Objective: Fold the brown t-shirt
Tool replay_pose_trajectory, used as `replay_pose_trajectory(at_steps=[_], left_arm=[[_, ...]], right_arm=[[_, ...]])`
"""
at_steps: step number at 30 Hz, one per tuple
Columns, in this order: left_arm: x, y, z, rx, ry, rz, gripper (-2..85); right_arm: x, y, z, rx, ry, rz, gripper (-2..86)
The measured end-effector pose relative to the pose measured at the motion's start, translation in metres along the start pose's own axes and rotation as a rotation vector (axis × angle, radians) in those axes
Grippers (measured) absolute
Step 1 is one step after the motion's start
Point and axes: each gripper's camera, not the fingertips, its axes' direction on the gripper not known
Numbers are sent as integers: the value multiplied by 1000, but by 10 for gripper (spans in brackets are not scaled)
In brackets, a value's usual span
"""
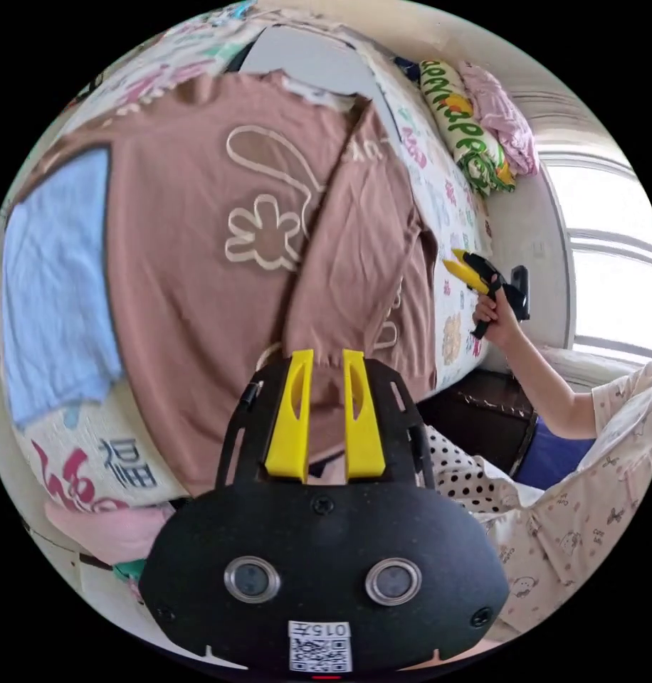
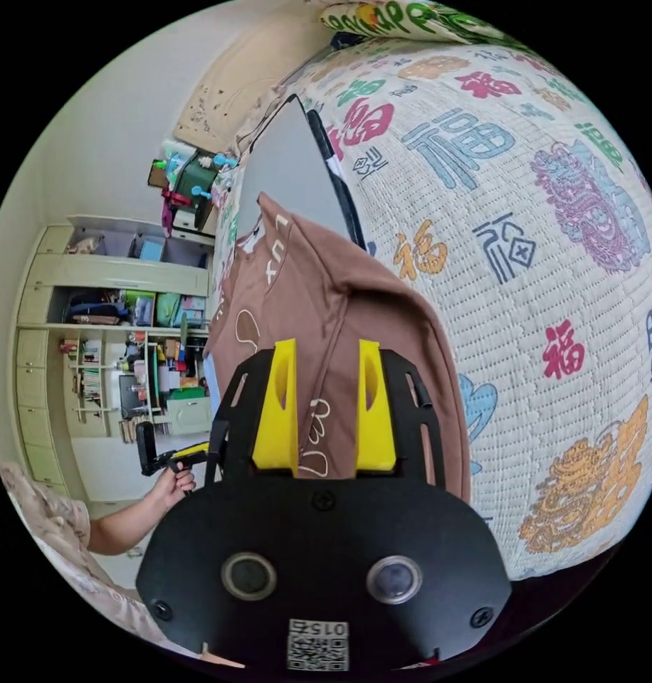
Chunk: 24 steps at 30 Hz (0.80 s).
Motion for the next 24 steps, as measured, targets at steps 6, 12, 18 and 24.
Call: replay_pose_trajectory(at_steps=[6,12,18,24], left_arm=[[40,-174,28,203,43,120,112],[81,-349,66,350,49,156,136],[119,-456,139,243,-48,138,87],[160,-506,177,227,-113,205,36]], right_arm=[[44,-62,1,11,-75,119,129],[65,-89,-20,76,-51,141,90],[108,-106,-55,150,-13,210,15],[152,-127,-73,137,69,226,6]])
